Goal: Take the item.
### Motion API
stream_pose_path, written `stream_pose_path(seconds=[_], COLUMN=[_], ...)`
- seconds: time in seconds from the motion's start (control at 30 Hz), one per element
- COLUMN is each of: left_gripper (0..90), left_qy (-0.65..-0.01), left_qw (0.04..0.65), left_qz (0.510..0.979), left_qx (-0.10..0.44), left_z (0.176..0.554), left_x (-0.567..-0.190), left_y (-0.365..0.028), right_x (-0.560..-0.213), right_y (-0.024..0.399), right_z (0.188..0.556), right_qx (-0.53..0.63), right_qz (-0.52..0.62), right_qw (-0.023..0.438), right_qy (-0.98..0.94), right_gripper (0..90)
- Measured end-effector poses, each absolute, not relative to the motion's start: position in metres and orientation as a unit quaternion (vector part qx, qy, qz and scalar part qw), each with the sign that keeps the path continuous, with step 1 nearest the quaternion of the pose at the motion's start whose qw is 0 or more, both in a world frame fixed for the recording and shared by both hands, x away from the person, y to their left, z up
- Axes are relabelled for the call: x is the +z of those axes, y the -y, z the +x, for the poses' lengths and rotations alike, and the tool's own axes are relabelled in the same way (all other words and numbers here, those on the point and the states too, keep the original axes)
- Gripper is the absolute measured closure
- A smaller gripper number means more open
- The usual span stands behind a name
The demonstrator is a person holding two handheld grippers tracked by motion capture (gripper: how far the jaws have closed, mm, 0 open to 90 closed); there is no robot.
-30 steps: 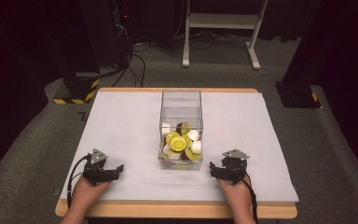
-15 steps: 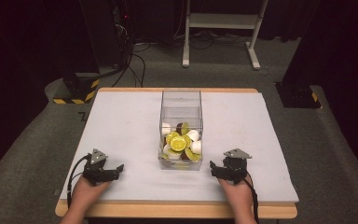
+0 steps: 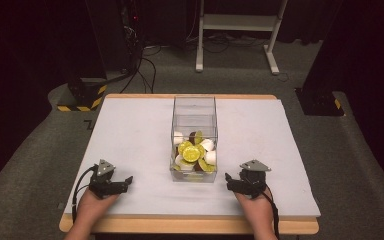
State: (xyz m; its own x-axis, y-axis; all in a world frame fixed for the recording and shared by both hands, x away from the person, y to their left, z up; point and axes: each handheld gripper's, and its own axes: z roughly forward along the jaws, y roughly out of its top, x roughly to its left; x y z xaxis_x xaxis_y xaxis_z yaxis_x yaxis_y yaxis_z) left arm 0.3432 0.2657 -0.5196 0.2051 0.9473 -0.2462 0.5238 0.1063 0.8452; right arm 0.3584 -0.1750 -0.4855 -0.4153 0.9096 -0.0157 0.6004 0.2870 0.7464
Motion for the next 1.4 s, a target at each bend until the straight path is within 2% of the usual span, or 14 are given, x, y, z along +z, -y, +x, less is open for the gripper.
stream_pose_path(seconds=[0.8, 1.4], left_gripper=[15.6, 15.6], left_qy=[-0.587, -0.587], left_qw=[0.459, 0.458], left_qz=[0.626, 0.627], left_qx=[0.231, 0.23], left_z=[0.343, 0.344], left_x=[-0.52, -0.519], left_y=[-0.266, -0.266], right_x=[-0.467, -0.45], right_y=[0.164, 0.165], right_z=[0.385, 0.378], right_qx=[0.357, 0.381], right_qz=[0.494, 0.474], right_qw=[0.226, 0.237], right_qy=[-0.76, -0.757], right_gripper=[21.0, 24.7])
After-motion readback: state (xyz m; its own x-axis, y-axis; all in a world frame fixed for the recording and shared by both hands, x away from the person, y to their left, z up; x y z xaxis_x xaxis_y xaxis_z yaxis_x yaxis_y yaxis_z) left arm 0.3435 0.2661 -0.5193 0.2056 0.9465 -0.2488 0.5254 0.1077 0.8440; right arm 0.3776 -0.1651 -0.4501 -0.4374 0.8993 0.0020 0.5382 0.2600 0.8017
